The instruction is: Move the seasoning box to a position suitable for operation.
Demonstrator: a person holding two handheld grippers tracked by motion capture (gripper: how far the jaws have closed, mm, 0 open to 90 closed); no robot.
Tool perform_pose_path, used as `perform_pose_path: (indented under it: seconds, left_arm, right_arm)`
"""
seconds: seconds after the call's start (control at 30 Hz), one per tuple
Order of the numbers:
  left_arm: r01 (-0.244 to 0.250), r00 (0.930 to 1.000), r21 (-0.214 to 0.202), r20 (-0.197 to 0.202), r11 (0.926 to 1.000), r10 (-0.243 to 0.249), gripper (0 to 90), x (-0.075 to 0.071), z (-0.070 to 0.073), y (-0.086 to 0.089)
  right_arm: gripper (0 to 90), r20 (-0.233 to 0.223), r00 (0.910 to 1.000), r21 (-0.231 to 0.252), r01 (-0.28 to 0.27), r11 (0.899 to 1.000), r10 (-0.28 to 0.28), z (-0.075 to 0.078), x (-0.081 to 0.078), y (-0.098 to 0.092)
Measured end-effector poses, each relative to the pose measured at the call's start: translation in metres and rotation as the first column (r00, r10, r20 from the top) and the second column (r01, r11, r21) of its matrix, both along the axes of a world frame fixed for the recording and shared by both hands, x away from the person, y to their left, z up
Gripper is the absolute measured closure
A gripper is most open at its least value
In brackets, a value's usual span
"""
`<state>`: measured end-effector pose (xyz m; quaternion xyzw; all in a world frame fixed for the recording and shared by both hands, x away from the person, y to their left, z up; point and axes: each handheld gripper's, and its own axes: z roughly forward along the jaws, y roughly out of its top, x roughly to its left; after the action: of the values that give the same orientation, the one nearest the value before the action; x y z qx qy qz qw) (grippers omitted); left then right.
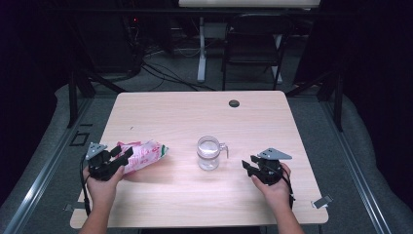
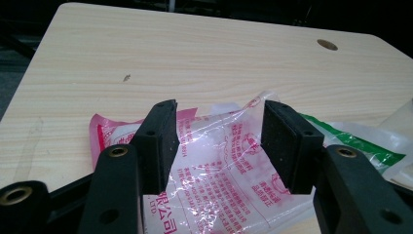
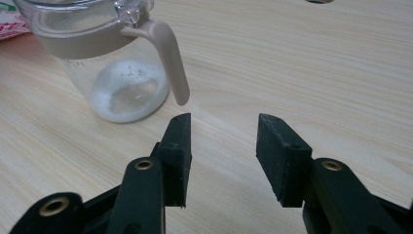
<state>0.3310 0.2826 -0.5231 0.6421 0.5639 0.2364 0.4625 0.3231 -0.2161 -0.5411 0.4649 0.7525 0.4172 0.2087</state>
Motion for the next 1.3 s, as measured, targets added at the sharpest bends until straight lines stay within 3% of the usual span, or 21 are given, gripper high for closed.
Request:
perform_pose_path:
  seconds: [0.4, 0.47, 0.8, 1.03, 1.3]
  left_arm:
    - [0.013, 0.9996, 0.049, -0.027, 0.9987, -0.012, 50.9, -0.009, -0.002, 0.003]
    - [0.006, 0.9998, 0.04, -0.019, 0.9992, -0.005, 51.2, -0.012, -0.002, 0.005]
    - [-0.002, 1.0, 0.076, -0.007, 0.9971, 0.003, 55.6, -0.033, 0.001, 0.014]
    - [-0.023, 0.9996, 0.083, -0.017, 0.9963, 0.024, 58.3, -0.045, 0.0, 0.022]
    - [-0.033, 0.9992, 0.083, -0.022, 0.996, 0.035, 62.1, -0.056, 0.001, 0.026]
  right_arm:
    - [59.8, -0.002, 0.9997, -0.012, -0.026, 1.0, 0.026, 0.002, 0.009, 0.014]
    - [61.2, -0.002, 0.9991, -0.026, -0.043, 0.999, 0.043, 0.002, 0.011, 0.02]
    - [63.7, -0.002, 0.994, -0.052, -0.109, 0.993, 0.109, -0.002, 0.025, 0.046]
    - [65.2, -0.032, 0.9961, -0.043, -0.084, 0.996, 0.083, -0.01, 0.045, 0.053]
    - [69.1, -0.049, 0.9966, -0.072, -0.07, 0.995, 0.066, -0.016, 0.06, 0.065]
